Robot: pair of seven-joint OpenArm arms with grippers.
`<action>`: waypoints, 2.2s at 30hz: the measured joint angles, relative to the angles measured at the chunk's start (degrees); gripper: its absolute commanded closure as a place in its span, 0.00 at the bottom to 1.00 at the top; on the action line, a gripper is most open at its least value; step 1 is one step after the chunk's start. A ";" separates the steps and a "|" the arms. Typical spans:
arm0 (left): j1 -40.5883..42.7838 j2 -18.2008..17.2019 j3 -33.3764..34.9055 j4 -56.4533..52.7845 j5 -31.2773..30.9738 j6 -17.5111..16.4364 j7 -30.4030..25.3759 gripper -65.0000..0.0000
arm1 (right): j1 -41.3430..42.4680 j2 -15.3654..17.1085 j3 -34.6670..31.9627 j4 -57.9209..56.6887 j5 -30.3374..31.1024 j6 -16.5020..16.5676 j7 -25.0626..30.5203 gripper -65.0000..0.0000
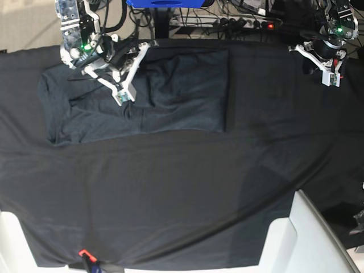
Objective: Fold the T-shirt properly
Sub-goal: 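Move the right gripper off the shirt toward the shirt's outer edge, then grasp the shirt's outer edge with the right gripper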
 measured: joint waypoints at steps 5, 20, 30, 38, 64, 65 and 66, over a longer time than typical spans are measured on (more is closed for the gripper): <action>-1.09 0.02 0.11 0.02 -0.20 -0.04 -0.04 1.00 | -0.20 -0.02 0.00 0.00 0.00 0.00 0.00 0.96; -0.96 0.04 0.11 0.00 -0.20 -0.04 0.15 1.00 | -1.95 -0.79 2.38 0.00 0.07 -0.02 -0.02 0.95; -0.94 0.04 0.11 0.00 -0.17 -0.04 0.15 1.00 | -2.27 -1.18 3.50 1.27 -0.13 -0.02 -3.13 0.71; -0.92 0.04 0.15 0.00 -0.17 -0.04 0.15 1.00 | -3.02 -1.60 4.39 6.43 0.31 -1.97 -3.06 0.50; 0.17 0.04 -0.02 0.02 -0.15 -0.04 -0.04 1.00 | 29.20 18.03 48.00 -43.60 23.93 24.24 -12.46 0.11; 0.31 0.11 -0.04 0.02 -0.17 -0.07 -0.07 1.00 | 29.22 18.23 48.00 -44.46 24.65 24.26 -12.35 0.11; 0.35 0.13 -0.04 0.02 -0.17 -0.07 -0.04 1.00 | 29.24 18.18 48.00 -45.20 24.76 24.24 -12.39 0.11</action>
